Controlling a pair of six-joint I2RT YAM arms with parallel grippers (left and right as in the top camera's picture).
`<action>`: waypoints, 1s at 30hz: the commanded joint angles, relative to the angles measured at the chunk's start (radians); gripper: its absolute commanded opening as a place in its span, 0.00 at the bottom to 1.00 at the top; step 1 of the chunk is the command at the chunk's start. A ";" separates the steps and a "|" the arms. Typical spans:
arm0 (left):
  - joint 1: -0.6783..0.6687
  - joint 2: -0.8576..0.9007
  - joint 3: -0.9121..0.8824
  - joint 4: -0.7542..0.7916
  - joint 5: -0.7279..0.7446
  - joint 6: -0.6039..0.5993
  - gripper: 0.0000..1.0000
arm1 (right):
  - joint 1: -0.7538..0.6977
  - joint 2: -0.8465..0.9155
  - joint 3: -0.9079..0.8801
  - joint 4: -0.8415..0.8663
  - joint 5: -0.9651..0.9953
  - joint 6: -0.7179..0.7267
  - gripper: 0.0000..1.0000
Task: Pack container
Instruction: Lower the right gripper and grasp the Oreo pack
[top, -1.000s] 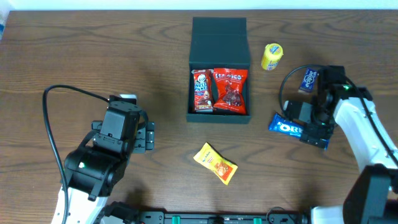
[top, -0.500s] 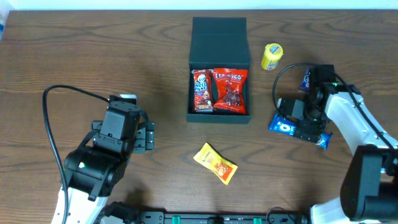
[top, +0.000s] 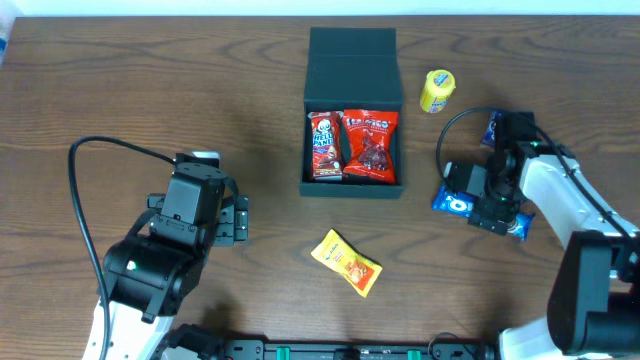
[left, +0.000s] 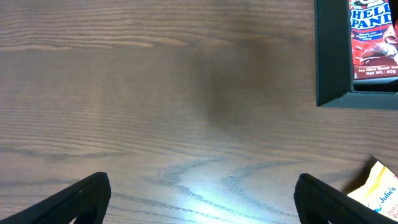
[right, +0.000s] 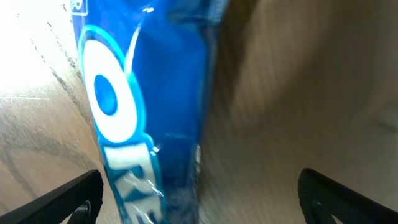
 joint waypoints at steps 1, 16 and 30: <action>0.004 0.002 -0.003 -0.002 0.000 0.006 0.95 | 0.011 0.006 -0.044 0.014 -0.016 0.014 0.99; 0.004 0.002 -0.003 -0.002 0.000 0.006 0.95 | 0.011 0.006 -0.081 0.038 -0.019 0.014 0.58; 0.004 0.002 -0.003 -0.002 0.000 0.006 0.95 | 0.011 0.006 -0.081 0.037 -0.019 0.014 0.42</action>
